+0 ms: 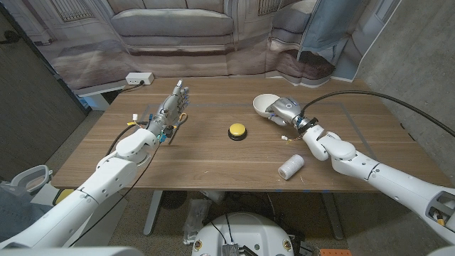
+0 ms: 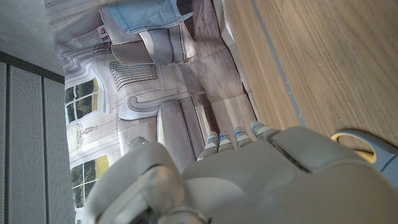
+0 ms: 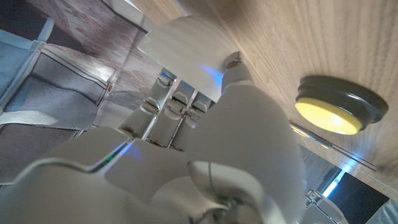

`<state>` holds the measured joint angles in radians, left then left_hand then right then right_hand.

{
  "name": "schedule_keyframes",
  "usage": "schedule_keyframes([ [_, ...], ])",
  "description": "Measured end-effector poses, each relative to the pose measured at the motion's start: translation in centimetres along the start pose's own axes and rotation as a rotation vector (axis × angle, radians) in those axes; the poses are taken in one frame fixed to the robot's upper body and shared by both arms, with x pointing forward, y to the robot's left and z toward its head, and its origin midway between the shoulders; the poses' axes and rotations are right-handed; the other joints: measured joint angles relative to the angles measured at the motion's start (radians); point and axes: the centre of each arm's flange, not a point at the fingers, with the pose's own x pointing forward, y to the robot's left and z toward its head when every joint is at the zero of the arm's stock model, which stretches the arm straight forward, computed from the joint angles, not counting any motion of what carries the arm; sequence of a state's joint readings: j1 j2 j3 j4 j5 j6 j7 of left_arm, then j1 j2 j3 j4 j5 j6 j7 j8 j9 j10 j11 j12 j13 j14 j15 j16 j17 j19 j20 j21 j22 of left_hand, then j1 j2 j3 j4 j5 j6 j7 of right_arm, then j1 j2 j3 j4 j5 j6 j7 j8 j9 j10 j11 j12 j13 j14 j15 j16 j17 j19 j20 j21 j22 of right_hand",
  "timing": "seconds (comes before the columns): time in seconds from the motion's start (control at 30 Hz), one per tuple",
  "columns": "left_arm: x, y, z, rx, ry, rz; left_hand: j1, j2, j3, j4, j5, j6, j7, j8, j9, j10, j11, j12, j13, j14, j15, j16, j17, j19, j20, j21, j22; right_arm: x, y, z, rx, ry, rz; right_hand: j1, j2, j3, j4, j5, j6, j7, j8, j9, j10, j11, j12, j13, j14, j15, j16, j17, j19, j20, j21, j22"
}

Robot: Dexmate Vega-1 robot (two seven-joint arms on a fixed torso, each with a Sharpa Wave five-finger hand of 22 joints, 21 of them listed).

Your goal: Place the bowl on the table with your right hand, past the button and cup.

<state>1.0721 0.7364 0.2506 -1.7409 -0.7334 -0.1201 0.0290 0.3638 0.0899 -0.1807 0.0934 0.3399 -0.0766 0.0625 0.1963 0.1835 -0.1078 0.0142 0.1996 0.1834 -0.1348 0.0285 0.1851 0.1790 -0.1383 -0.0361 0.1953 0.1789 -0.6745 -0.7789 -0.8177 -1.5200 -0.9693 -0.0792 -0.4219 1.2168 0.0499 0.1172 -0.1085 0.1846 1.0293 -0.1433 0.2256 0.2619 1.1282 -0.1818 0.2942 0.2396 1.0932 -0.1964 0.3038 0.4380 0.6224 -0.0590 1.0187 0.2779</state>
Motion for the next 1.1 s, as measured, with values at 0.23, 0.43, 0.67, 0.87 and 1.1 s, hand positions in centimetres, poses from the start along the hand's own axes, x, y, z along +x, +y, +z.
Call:
schedule_keyframes([
  [0.23, 0.2, 0.2, 0.0, 0.001, 0.002, -0.004, 0.000, 0.000, -0.003, 0.003, 0.000, 0.000, 0.000, 0.000, 0.000, 0.000, 0.000, 0.000, 0.000, 0.000, 0.000, 0.000, 0.000, 0.000, 0.000, 0.000, 0.000, 0.1, 0.5, 0.0, 0.008, 0.010, 0.010, 0.000, 0.000, 0.000, 0.000, 0.000, 0.000, 0.000, 0.000, 0.000, 0.000, 0.000, 0.000, -0.003, 0.000, 0.000, 0.000, 0.000, 0.000, 0.000, 0.004, 0.000],
  [0.43, 0.4, 0.3, 0.0, 0.001, 0.006, -0.007, 0.000, 0.000, -0.003, 0.003, 0.000, 0.000, 0.000, 0.000, 0.000, 0.000, 0.000, 0.000, 0.000, 0.000, 0.000, 0.000, 0.000, 0.000, 0.000, 0.000, 0.000, 0.1, 0.8, 0.0, 0.019, 0.020, 0.022, 0.000, 0.000, 0.000, 0.000, -0.001, 0.000, 0.000, 0.000, -0.002, -0.002, 0.002, 0.000, -0.004, 0.001, -0.001, 0.000, 0.000, 0.000, 0.000, 0.004, -0.005],
  [0.67, 0.7, 0.5, 0.1, 0.003, 0.007, -0.011, 0.000, 0.000, -0.003, 0.003, 0.000, 0.000, 0.000, 0.000, 0.000, 0.000, 0.000, 0.000, 0.000, 0.000, 0.000, 0.000, 0.000, -0.006, 0.005, 0.000, 0.000, 0.2, 1.3, -0.1, 0.029, 0.030, 0.039, 0.000, 0.000, 0.000, 0.000, 0.001, 0.000, 0.000, -0.001, 0.000, -0.002, 0.002, 0.000, -0.005, 0.004, -0.004, -0.003, 0.006, 0.000, 0.000, 0.004, -0.005],
  [0.87, 0.8, 0.6, 0.1, 0.002, 0.008, -0.013, 0.000, 0.000, -0.006, 0.000, 0.000, 0.000, 0.000, 0.000, 0.000, 0.000, 0.000, 0.000, 0.000, 0.000, 0.000, 0.000, 0.000, -0.005, 0.005, 0.000, 0.000, 0.3, 1.6, -0.1, 0.033, 0.035, 0.047, 0.002, -0.002, -0.001, -0.001, 0.001, 0.000, 0.000, -0.001, 0.000, -0.002, 0.002, 0.000, -0.005, 0.004, -0.004, 0.000, 0.006, 0.000, 0.000, 0.004, -0.009],
  [1.1, 0.9, 0.6, 0.1, 0.002, 0.010, -0.013, 0.000, 0.000, -0.007, -0.001, 0.000, 0.000, 0.000, 0.000, 0.000, 0.000, 0.000, 0.000, 0.000, 0.000, 0.000, 0.000, 0.000, -0.005, 0.005, 0.000, 0.000, 0.4, 1.9, -0.1, 0.035, 0.038, 0.055, 0.002, -0.002, 0.000, 0.000, 0.001, 0.000, 0.000, -0.002, -0.001, -0.002, 0.002, 0.000, -0.005, 0.004, -0.004, 0.000, 0.006, -0.001, 0.001, 0.004, -0.009],
])
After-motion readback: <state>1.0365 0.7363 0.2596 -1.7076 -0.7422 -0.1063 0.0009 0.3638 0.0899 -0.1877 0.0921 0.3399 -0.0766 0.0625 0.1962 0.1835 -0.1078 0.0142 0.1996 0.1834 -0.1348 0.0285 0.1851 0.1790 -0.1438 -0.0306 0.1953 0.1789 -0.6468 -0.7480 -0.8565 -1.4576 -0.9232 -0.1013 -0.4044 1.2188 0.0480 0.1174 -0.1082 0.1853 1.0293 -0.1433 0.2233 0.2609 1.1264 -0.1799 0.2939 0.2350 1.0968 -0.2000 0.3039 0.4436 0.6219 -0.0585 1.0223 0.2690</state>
